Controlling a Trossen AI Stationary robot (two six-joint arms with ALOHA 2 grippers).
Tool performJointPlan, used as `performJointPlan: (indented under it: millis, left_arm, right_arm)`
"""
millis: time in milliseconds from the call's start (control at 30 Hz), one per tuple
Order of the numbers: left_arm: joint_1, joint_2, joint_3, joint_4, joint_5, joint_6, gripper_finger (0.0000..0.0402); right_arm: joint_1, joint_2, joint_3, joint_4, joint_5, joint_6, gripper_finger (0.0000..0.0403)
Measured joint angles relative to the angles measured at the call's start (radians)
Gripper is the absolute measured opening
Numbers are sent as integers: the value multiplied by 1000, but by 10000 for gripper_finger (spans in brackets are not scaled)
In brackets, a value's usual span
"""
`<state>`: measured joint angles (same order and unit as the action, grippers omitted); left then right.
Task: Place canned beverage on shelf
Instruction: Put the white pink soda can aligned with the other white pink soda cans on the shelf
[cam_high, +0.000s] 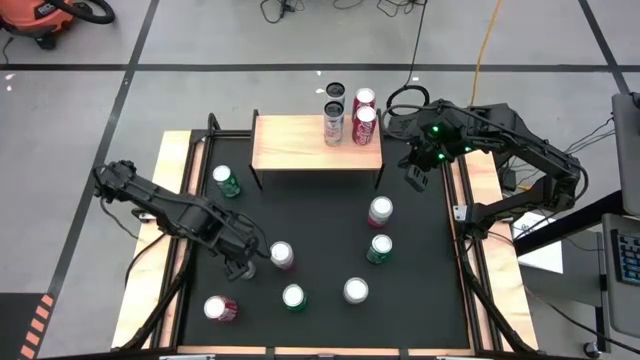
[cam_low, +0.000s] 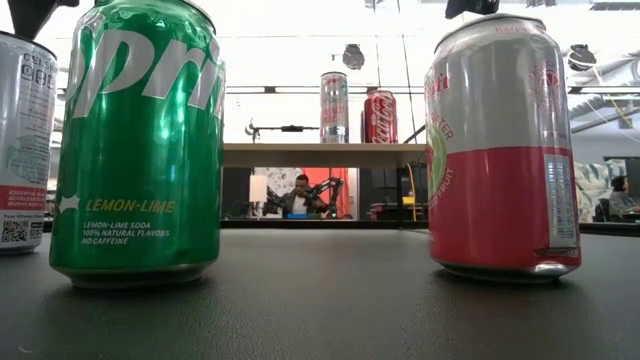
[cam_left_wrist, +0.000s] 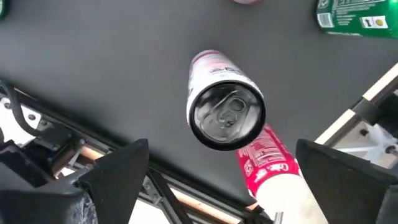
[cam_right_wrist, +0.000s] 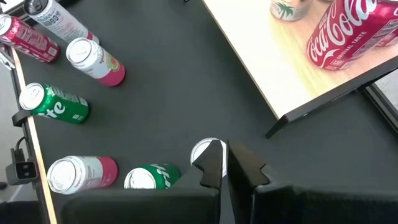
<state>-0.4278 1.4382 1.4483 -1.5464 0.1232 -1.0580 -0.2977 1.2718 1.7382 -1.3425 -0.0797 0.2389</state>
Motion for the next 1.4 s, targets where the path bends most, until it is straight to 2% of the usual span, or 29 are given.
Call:
performJointPlan:
  millis: [700, 1100, 1400]
  left_arm:
    - [0, -1, -204, 265, 26, -11, 400]
    - [0, -1, -232, 257, -27, -34, 400]
    - [0, -1, -232, 256, -50, -13, 358]
  right_arm:
    - [0, 0, 0, 7, 1, 4, 0]
    - [0, 18, 0, 26, 1, 4, 0]
    - [-1, 26, 0, 31, 1, 4, 0]
